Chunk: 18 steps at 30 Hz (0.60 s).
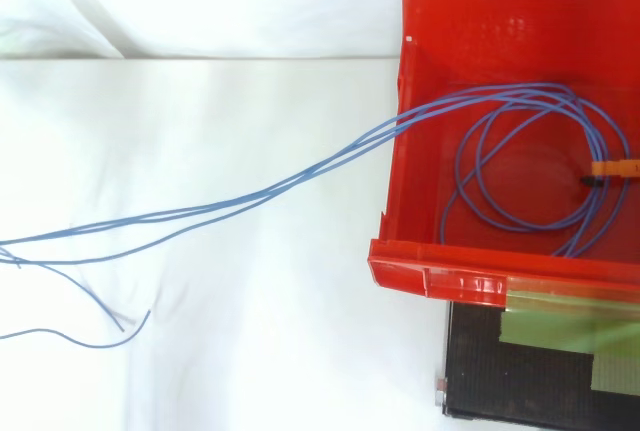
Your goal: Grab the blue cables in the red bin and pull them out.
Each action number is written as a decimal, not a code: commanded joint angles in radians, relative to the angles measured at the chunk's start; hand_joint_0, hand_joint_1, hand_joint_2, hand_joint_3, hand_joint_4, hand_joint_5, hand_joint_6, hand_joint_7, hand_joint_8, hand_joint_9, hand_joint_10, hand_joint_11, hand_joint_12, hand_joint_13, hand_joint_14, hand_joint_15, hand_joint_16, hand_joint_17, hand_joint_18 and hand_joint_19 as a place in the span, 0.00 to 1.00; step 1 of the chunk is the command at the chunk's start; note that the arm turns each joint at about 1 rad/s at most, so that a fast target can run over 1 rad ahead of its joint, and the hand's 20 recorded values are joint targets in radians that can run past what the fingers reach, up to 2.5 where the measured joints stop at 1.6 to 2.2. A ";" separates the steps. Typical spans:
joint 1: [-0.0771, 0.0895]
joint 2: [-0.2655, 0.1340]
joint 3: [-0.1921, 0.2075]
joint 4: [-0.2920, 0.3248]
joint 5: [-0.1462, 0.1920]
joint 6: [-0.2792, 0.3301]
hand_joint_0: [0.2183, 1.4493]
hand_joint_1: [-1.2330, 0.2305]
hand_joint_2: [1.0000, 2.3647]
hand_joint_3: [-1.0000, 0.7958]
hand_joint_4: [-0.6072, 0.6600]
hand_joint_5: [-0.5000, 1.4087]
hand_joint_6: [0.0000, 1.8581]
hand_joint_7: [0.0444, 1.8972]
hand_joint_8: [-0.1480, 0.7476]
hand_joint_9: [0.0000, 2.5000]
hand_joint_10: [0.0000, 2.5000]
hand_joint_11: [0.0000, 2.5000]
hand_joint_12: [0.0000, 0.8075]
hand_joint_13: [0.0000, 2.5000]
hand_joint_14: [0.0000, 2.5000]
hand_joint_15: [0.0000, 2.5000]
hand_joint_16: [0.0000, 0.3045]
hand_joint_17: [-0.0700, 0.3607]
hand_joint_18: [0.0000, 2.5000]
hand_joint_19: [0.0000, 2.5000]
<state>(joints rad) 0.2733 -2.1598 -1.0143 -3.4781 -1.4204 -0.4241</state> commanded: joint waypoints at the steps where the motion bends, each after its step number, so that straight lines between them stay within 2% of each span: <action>1: -0.002 0.000 0.010 0.007 0.000 0.000 0.56 0.21 0.01 0.20 0.64 0.66 0.20 0.40 0.48 0.32 0.72 0.54 0.39 0.40 0.63 0.49 0.13 0.36 0.31 0.47; 6: -0.002 0.000 0.033 0.008 0.001 -0.002 0.56 0.20 0.01 0.20 0.65 0.65 0.19 0.41 0.48 0.31 0.71 0.54 0.40 0.39 0.63 0.50 0.13 0.36 0.30 0.47; 10: -0.003 0.000 0.034 0.010 0.000 -0.002 0.56 0.20 0.01 0.21 0.64 0.64 0.18 0.41 0.48 0.31 0.71 0.54 0.39 0.39 0.63 0.49 0.13 0.37 0.30 0.47; 18: -0.003 0.000 0.034 0.016 0.001 -0.002 0.53 0.20 0.01 0.12 0.65 0.64 0.18 0.41 0.48 0.31 0.71 0.53 0.39 0.39 0.62 0.49 0.13 0.37 0.30 0.47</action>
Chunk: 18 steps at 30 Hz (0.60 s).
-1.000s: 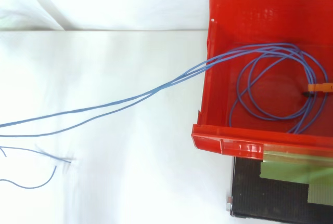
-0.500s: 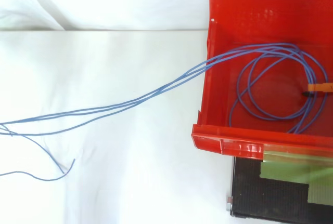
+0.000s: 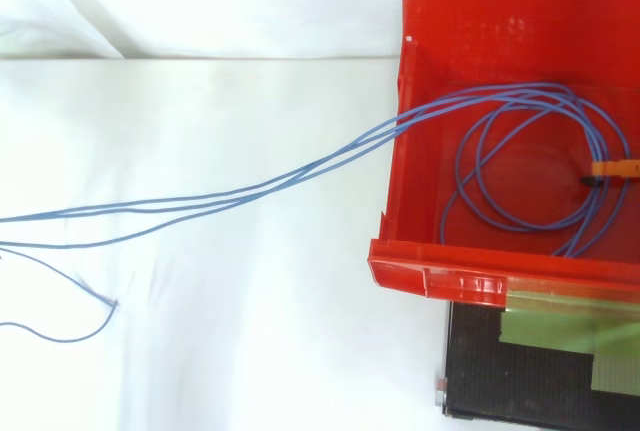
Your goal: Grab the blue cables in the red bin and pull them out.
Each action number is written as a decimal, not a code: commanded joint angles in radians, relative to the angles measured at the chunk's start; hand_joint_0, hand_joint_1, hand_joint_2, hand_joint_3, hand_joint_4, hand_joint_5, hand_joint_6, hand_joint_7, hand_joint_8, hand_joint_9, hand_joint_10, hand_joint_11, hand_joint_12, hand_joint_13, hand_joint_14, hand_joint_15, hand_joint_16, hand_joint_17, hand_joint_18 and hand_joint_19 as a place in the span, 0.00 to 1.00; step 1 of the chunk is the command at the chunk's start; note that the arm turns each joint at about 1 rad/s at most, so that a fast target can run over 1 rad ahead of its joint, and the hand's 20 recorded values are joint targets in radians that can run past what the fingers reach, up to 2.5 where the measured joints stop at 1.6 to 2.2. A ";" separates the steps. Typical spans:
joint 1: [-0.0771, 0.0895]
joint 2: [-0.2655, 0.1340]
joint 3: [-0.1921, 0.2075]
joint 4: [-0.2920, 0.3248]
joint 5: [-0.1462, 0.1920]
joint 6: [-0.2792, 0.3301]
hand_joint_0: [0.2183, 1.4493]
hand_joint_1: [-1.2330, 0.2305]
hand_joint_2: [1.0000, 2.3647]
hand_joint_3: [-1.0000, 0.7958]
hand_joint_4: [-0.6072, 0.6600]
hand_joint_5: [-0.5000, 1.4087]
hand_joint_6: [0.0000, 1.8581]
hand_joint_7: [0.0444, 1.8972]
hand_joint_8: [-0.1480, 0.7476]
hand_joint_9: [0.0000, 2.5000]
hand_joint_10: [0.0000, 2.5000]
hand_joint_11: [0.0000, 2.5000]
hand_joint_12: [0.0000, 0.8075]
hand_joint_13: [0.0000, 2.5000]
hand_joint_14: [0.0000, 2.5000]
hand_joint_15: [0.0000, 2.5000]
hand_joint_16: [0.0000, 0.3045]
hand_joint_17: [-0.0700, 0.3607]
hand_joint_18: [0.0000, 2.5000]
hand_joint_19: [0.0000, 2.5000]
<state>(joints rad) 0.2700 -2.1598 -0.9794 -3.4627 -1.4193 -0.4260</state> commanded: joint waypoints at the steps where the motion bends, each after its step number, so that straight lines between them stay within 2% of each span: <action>1: 0.000 0.000 0.001 0.001 -0.001 0.000 0.53 0.20 0.01 0.11 0.65 0.64 0.18 0.41 0.48 0.31 0.71 0.53 0.39 0.39 0.62 0.49 0.13 0.37 0.30 0.47; 6: 0.000 0.000 0.001 0.001 -0.001 0.000 0.53 0.19 0.01 0.09 0.65 0.64 0.19 0.40 0.49 0.30 0.72 0.53 0.39 0.39 0.62 0.49 0.13 0.37 0.30 0.47; 18: 0.000 0.000 0.004 0.004 -0.001 0.000 0.59 0.16 0.01 0.16 0.63 0.57 0.30 0.35 0.48 0.28 0.76 0.51 0.39 0.39 0.61 0.50 0.13 0.37 0.30 0.46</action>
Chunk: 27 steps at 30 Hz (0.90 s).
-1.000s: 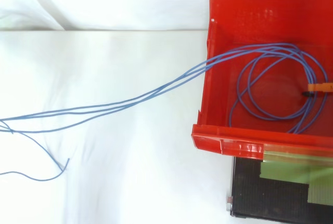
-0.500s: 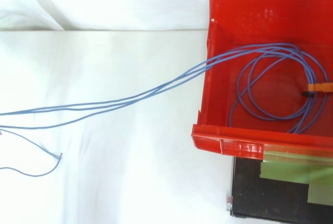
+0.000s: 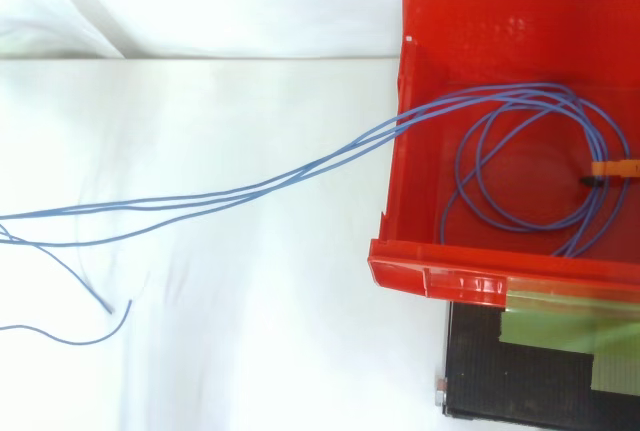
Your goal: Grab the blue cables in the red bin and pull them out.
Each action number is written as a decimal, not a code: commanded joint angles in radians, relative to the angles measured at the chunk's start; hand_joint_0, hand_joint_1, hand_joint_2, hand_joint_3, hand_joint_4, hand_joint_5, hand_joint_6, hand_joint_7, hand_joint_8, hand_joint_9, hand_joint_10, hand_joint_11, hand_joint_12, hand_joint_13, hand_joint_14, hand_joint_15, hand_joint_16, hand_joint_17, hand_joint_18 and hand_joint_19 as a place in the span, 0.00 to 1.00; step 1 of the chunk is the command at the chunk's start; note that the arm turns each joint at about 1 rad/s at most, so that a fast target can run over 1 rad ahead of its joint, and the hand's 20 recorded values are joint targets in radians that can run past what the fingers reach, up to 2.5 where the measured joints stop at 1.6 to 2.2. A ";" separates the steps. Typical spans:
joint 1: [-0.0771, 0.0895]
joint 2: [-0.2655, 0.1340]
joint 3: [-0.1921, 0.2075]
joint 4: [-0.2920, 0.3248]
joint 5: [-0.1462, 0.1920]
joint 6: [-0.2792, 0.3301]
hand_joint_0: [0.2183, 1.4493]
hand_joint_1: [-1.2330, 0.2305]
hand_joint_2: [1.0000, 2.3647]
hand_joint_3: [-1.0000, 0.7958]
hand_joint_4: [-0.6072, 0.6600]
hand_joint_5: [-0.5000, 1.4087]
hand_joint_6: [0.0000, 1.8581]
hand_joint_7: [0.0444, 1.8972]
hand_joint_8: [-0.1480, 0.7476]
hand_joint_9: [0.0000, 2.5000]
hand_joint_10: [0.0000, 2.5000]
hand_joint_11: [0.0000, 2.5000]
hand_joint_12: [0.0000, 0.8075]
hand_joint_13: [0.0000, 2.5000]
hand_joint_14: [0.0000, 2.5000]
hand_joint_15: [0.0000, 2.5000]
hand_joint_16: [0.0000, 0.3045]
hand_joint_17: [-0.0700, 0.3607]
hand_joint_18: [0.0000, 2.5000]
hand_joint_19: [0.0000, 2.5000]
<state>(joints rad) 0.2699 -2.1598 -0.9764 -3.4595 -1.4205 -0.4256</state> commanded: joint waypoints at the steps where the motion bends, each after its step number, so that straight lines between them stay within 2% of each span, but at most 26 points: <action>1: 0.000 0.000 0.001 0.000 0.000 0.000 0.59 0.15 0.01 0.16 0.63 0.56 0.31 0.34 0.48 0.28 0.76 0.51 0.39 0.39 0.61 0.50 0.13 0.37 0.30 0.47; 6: 0.000 0.001 0.001 0.005 0.000 0.000 0.59 0.15 0.01 0.14 0.63 0.56 0.31 0.33 0.48 0.27 0.76 0.51 0.39 0.38 0.61 0.49 0.13 0.37 0.30 0.47; 11: 0.000 0.000 -0.001 0.011 0.000 0.000 0.50 0.20 0.00 0.00 0.63 0.59 0.28 0.35 0.49 0.28 0.76 0.50 0.40 0.38 0.63 0.48 0.13 0.37 0.29 0.47; 18: 0.000 0.000 0.001 0.014 0.000 0.000 0.43 0.27 0.00 0.00 0.65 0.63 0.24 0.37 0.51 0.30 0.75 0.50 0.42 0.39 0.66 0.46 0.14 0.38 0.31 0.47; 27: 0.000 0.000 -0.001 0.014 0.000 0.000 0.35 0.31 0.00 0.00 0.67 0.68 0.27 0.35 0.54 0.33 0.79 0.47 0.47 0.41 0.70 0.43 0.16 0.42 0.34 0.46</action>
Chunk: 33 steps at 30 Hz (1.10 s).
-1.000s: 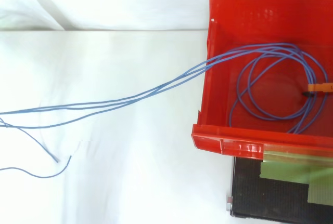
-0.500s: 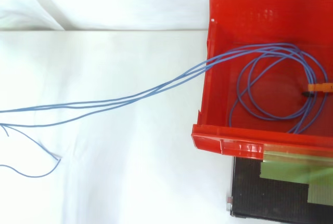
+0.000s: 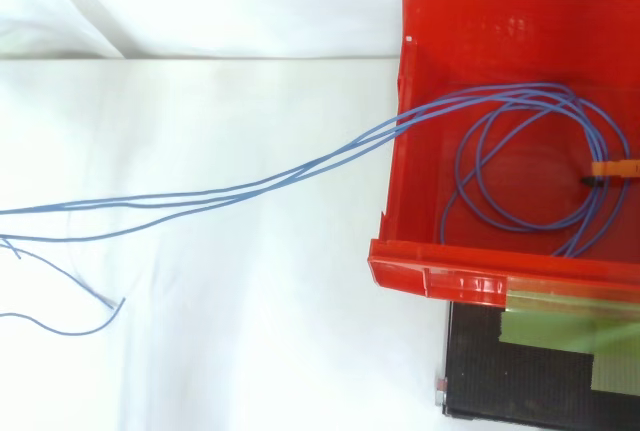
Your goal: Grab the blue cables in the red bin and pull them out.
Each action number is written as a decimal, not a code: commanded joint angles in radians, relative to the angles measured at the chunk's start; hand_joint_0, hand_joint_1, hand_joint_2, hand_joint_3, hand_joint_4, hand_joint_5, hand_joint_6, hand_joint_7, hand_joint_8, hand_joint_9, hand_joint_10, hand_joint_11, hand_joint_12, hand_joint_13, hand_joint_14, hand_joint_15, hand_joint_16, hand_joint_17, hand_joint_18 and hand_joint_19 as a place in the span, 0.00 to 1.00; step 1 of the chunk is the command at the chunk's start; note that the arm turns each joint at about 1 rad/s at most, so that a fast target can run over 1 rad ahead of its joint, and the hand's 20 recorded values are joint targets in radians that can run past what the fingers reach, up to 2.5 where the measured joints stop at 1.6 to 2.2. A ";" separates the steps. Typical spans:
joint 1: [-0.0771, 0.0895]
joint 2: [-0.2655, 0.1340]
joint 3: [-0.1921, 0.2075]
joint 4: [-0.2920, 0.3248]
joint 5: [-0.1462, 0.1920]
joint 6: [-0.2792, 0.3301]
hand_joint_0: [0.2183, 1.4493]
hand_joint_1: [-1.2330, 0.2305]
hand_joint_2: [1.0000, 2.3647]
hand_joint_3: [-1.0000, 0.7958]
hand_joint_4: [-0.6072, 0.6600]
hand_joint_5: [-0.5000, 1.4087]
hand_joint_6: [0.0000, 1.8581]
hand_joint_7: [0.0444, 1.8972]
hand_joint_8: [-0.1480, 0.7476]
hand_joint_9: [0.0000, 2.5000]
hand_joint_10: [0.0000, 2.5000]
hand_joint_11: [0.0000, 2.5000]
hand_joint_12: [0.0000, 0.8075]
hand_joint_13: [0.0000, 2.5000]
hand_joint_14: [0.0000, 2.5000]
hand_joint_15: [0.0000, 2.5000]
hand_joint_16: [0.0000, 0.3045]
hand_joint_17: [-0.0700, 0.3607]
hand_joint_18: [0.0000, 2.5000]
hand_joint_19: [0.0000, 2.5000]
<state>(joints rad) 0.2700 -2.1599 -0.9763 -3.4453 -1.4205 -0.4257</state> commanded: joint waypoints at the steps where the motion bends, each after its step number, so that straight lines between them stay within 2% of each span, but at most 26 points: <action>1: 0.000 0.000 -0.001 -0.002 0.000 0.000 0.34 0.31 0.00 0.00 0.67 0.68 0.28 0.35 0.55 0.33 0.79 0.47 0.48 0.41 0.71 0.42 0.17 0.43 0.34 0.46; 12: 0.000 0.000 0.001 -0.002 0.000 0.000 0.28 0.29 0.00 0.00 0.69 0.74 0.33 0.31 0.57 0.37 0.78 0.47 0.52 0.44 0.72 0.40 0.19 0.46 0.37 0.44; 19: 0.000 0.000 0.001 -0.002 0.000 0.000 0.28 0.27 0.00 0.00 0.69 0.76 0.36 0.30 0.58 0.39 0.77 0.48 0.51 0.45 0.70 0.42 0.19 0.46 0.38 0.44; 23: 0.000 0.000 0.001 -0.002 0.000 0.000 0.35 0.24 0.00 0.00 0.67 0.74 0.36 0.31 0.53 0.38 0.73 0.52 0.46 0.44 0.67 0.45 0.16 0.42 0.36 0.45; 26: 0.000 0.000 -0.001 -0.002 0.000 0.000 0.47 0.22 0.00 0.00 0.65 0.73 0.37 0.32 0.48 0.37 0.69 0.56 0.40 0.43 0.62 0.50 0.13 0.37 0.34 0.47; 28: 0.000 0.000 0.001 -0.002 0.000 0.000 0.49 0.21 0.00 0.01 0.65 0.72 0.37 0.33 0.47 0.37 0.68 0.57 0.39 0.43 0.61 0.51 0.13 0.37 0.33 0.47; 32: 0.000 0.000 -0.001 -0.002 0.000 0.000 0.53 0.21 0.01 0.13 0.65 0.71 0.34 0.35 0.47 0.36 0.68 0.58 0.39 0.43 0.61 0.51 0.13 0.36 0.33 0.47; 33: 0.000 0.000 -0.001 -0.002 0.000 0.000 0.53 0.20 0.01 0.16 0.65 0.70 0.29 0.37 0.47 0.36 0.68 0.58 0.40 0.42 0.61 0.51 0.13 0.36 0.33 0.47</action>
<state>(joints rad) 0.2700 -2.1598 -0.9766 -3.4469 -1.4205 -0.4257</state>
